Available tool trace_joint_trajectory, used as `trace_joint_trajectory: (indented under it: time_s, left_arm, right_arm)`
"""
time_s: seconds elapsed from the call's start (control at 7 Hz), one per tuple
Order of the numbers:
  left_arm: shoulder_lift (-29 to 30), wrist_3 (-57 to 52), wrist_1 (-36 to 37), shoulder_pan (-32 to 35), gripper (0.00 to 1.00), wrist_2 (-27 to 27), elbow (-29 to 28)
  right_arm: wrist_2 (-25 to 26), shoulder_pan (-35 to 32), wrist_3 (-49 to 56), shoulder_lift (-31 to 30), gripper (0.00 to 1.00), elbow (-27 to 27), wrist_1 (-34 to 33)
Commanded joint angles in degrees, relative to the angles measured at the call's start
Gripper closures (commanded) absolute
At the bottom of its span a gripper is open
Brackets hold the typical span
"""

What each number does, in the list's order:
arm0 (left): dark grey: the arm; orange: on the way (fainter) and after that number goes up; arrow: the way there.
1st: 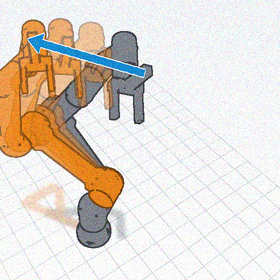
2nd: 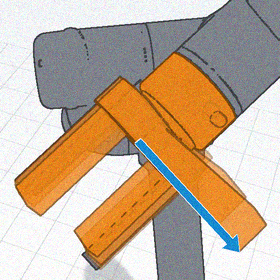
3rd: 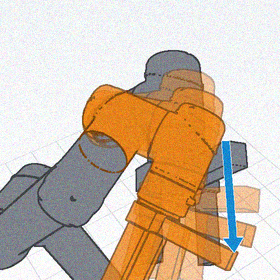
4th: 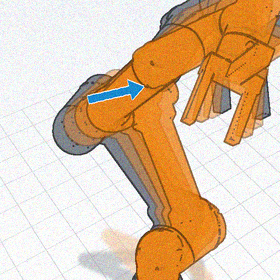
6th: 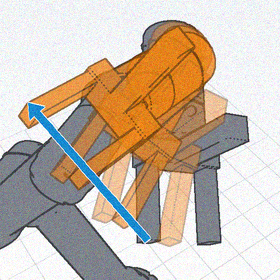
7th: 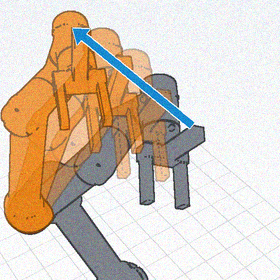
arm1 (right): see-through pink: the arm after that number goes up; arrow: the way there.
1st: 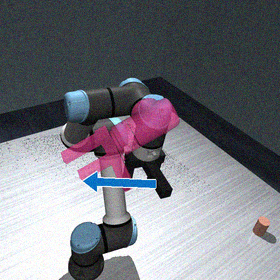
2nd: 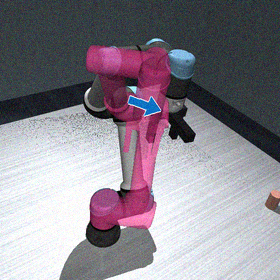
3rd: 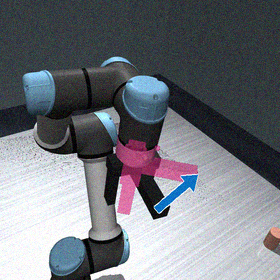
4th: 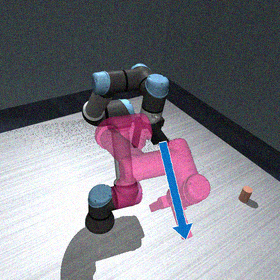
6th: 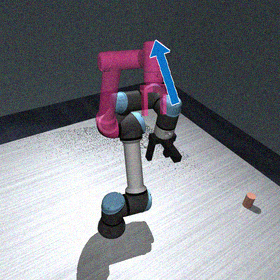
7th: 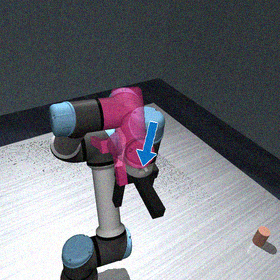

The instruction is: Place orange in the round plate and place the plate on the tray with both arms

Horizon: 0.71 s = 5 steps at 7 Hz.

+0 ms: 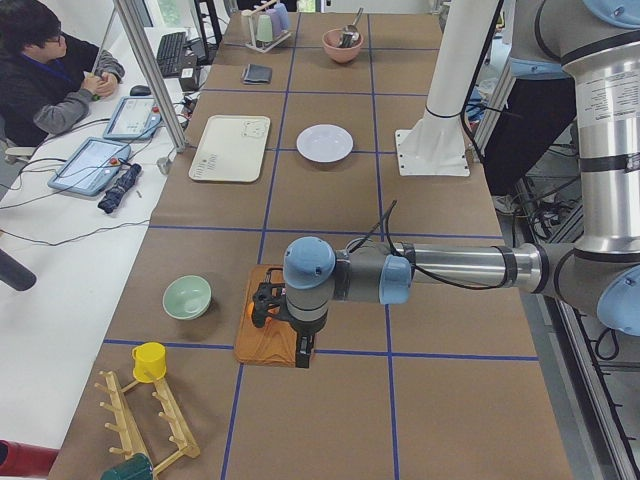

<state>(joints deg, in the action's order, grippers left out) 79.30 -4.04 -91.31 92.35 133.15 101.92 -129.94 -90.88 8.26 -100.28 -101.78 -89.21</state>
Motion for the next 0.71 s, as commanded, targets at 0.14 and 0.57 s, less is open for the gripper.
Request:
trace_joint_trajectory:
  time_s: [0.14, 0.57]
  left_arm:
    - [-0.1, -0.1, -0.2, 0.0, 0.01, 0.0, 0.2]
    - [0.4, 0.1, -5.6, 0.0, 0.01, -0.6, 0.7]
  right_arm:
    - [-0.1, 0.0, 0.0, 0.0, 0.00, 0.1, 0.0]
    - [-0.1, 0.5, 0.1, 0.8, 0.00, -3.4, 0.0]
